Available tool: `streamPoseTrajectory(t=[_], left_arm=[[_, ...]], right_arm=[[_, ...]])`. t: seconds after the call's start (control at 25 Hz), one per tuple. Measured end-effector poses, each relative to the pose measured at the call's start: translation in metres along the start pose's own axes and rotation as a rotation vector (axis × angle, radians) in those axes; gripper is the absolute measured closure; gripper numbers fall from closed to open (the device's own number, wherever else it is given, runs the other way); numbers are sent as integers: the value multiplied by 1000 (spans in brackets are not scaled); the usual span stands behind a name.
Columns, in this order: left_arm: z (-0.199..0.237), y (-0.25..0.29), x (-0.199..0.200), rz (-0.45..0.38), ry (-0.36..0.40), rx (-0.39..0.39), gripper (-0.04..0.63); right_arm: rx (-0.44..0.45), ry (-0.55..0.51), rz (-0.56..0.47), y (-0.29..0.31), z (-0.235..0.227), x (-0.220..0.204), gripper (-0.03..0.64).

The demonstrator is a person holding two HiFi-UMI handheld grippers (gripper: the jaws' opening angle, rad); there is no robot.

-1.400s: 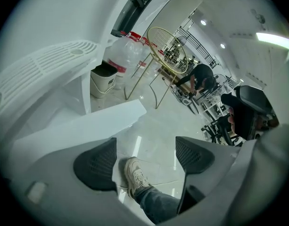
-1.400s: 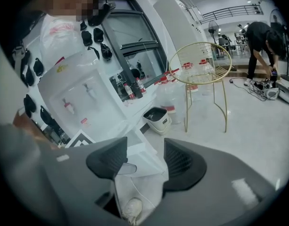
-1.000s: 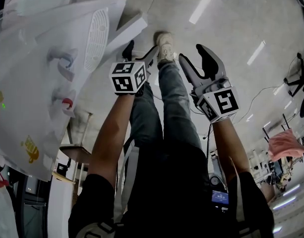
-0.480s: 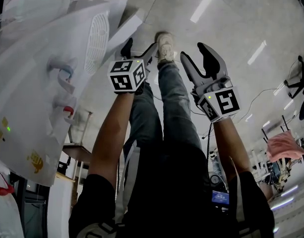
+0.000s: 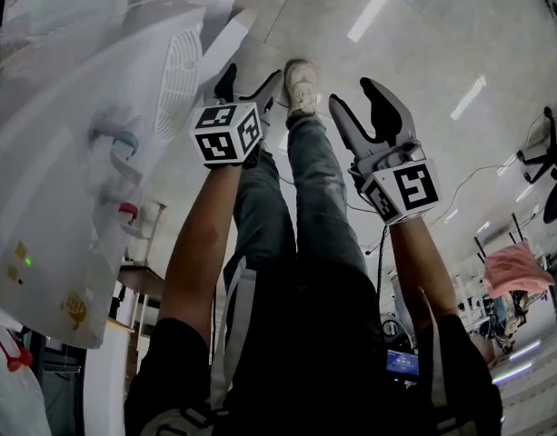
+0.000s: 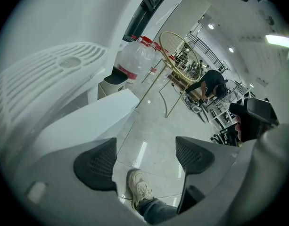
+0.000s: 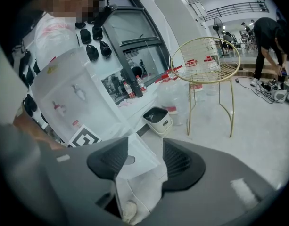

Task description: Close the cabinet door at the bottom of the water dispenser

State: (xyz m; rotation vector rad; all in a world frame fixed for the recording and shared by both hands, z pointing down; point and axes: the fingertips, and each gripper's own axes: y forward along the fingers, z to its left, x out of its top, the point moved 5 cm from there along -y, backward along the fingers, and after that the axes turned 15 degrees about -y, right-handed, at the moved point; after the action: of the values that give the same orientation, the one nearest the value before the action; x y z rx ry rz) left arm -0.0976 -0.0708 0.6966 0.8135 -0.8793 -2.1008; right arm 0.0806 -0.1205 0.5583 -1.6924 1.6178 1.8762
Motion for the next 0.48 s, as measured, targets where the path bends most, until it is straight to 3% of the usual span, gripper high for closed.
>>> streamPoseTrajectory(t=[0.48], left_arm=[[2, 11, 12, -9, -12, 13, 192]], right_arm=[[3, 17, 14, 5, -7, 4, 391]])
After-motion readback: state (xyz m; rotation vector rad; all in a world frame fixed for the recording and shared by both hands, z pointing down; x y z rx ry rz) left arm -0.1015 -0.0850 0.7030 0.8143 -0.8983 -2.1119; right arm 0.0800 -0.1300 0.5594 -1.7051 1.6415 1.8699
